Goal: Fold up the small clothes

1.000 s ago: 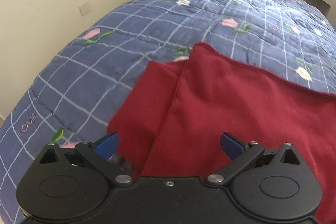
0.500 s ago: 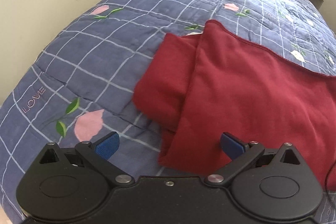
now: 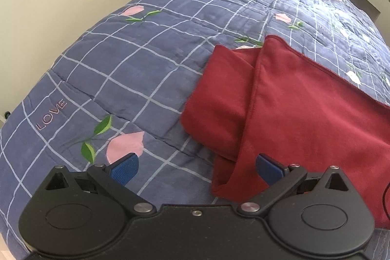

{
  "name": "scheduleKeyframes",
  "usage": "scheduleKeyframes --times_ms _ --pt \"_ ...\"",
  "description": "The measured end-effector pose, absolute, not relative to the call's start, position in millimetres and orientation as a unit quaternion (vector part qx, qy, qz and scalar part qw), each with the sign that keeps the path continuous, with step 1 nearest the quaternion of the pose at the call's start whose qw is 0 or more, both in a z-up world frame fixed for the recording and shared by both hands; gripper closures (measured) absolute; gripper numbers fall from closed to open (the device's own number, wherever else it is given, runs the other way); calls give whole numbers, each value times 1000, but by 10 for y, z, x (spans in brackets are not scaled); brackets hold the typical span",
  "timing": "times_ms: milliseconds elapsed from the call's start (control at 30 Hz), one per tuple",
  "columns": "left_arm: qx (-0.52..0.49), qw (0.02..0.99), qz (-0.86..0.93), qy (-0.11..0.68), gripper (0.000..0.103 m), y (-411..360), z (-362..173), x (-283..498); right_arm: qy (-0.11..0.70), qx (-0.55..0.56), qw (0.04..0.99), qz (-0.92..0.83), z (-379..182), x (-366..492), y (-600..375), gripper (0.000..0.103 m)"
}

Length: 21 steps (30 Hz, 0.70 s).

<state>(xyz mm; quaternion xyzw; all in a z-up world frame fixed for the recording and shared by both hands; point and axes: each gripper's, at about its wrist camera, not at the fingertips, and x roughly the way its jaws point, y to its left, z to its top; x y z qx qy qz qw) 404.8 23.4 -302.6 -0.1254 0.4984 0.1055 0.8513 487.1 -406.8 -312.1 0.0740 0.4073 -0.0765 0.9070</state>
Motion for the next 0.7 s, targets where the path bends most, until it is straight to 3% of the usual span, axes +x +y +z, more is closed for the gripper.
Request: scheduleKeyframes --times_ms 67,100,167,200,333,467,700 --pt "-126 851 104 499 1 244 -3035 4059 408 74 907 -81 -3103 4876 -4043 95" --pt "-124 852 103 497 1 244 -3036 4069 405 70 908 -80 -3092 4866 -4020 86" --pt "-123 853 103 496 1 236 -3029 4078 395 58 914 -73 -3076 4810 -3949 56" --pt "-123 853 103 496 1 233 -3022 4092 388 49 918 -69 -3057 4761 -3914 35" --pt "-129 856 100 491 1 212 -2967 4123 363 -3 931 -49 -2946 4584 -3710 11" --pt "-128 860 99 484 1 181 -2896 4152 344 -26 939 -15 -2827 4407 -3469 1" --pt "-130 859 94 486 1 141 -2833 4169 343 -57 937 25 -2720 4238 -3084 0"
